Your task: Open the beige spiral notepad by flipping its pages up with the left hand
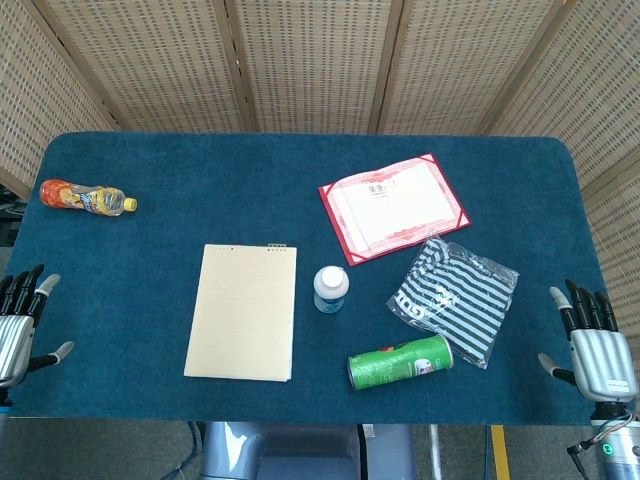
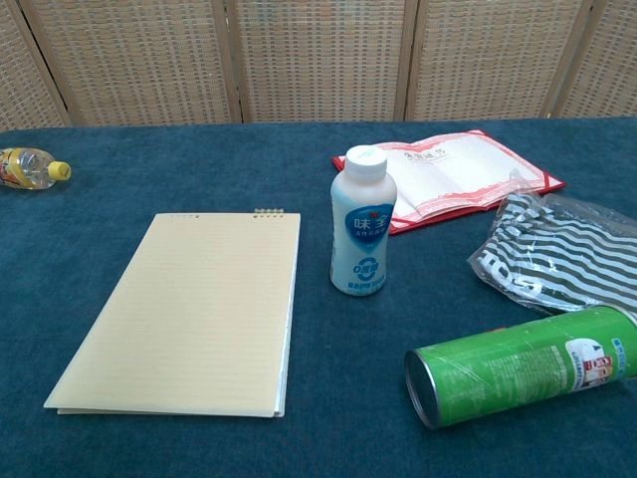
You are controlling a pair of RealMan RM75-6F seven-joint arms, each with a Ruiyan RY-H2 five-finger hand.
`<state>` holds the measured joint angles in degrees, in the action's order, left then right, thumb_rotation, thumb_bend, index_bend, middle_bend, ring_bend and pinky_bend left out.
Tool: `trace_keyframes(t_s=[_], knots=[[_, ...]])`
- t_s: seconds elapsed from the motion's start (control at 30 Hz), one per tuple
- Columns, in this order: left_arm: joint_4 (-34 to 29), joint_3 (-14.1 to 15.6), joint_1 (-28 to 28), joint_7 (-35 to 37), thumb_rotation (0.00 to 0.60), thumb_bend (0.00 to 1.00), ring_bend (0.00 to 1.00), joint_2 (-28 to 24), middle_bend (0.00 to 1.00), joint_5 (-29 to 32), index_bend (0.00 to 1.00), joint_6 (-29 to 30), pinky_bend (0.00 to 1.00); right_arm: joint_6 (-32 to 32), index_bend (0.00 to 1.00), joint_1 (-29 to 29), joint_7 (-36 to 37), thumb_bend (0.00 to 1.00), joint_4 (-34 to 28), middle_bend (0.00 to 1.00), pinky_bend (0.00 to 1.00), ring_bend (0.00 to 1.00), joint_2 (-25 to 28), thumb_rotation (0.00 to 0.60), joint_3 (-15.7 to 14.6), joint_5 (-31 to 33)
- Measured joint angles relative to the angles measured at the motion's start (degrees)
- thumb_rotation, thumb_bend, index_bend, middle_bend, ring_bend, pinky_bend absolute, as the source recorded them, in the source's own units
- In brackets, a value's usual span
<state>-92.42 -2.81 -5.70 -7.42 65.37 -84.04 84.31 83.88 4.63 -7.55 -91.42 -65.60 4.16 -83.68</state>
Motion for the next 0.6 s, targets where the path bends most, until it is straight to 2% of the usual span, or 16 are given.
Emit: trace_keyframes(t_s=[0.6], knots=[[-1.3,1.1,0.1,0.8,0.600,0.16,0.00,-0.6,0.00,-2.1,0.00,0.3,0.00,-0.5,0.03,0.1,-0.3,0.21,-0.9,0.00,0.00,0.00,0.2,0.600,-0.8,-1.2]])
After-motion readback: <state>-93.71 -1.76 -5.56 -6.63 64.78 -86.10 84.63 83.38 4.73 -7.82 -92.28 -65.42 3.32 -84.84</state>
